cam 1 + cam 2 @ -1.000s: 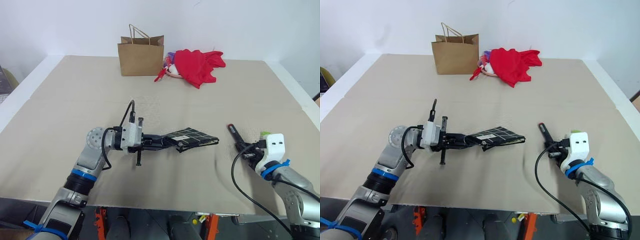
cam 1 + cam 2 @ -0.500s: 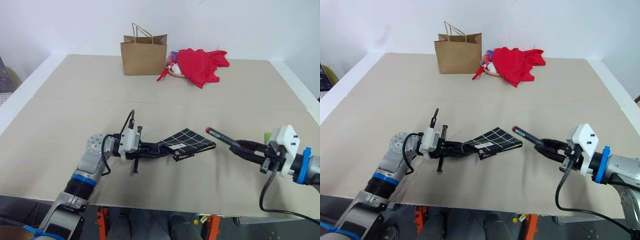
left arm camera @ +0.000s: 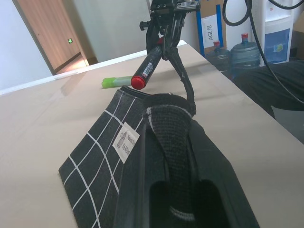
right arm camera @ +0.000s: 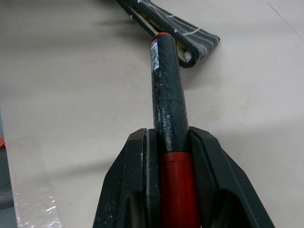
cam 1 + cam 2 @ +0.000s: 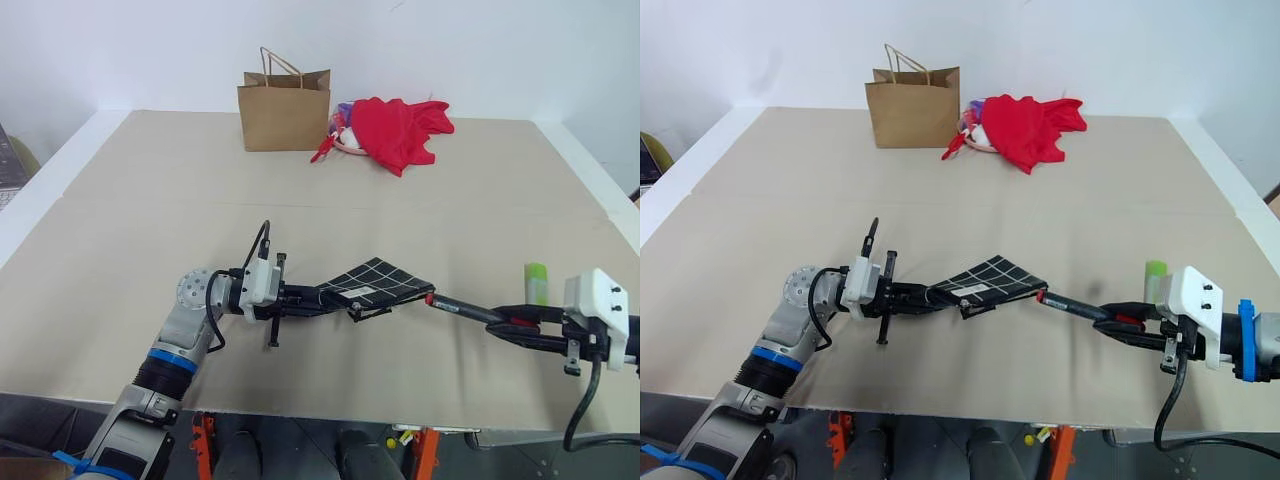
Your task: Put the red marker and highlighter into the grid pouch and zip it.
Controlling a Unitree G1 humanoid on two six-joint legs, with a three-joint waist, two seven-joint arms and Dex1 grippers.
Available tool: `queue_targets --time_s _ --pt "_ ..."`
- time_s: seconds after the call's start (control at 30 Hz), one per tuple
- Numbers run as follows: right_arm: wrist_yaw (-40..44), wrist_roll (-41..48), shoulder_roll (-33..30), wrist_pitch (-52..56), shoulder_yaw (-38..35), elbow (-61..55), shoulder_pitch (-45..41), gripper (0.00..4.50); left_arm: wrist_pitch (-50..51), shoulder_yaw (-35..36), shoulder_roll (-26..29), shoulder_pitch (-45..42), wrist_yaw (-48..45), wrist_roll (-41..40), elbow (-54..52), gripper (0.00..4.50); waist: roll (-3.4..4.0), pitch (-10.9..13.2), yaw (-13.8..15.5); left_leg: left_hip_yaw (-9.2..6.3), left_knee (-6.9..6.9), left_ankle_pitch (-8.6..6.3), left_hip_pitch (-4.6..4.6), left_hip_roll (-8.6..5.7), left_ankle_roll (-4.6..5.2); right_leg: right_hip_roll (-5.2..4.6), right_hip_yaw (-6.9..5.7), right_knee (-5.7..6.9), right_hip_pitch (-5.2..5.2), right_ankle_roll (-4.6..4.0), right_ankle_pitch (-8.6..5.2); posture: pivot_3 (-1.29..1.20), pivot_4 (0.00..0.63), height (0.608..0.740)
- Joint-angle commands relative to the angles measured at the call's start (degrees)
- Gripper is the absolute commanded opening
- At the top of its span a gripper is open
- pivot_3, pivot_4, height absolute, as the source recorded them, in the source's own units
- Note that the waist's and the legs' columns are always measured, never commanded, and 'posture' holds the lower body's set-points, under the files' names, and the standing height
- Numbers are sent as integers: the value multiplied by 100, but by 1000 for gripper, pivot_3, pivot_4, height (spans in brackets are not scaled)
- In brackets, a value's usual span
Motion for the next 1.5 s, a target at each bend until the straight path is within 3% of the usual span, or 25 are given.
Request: queue_targets --time_s 0.03,0.9,1.5 --pt "13 115 -86 33 -97 -71 -201 606 -114 55 -37 31 46 -29 -235 0 0 0 0 0 0 0 0 0 0 0 0 0 0 0 0 0 150 740" --pt "237 -396 -51 -503 769 415 -772 606 -147 -7 -58 113 105 -11 -421 0 2 -1 5 0 1 0 1 0 0 0 0 1 2 1 1 0 150 740" --pt "146 -409 244 -383 2224 -58 -2122 606 -205 -79 -100 91 97 5 -434 0 5 -2 5 0 2 0 1 0 0 1 0 1 3 0 2 0 150 740"
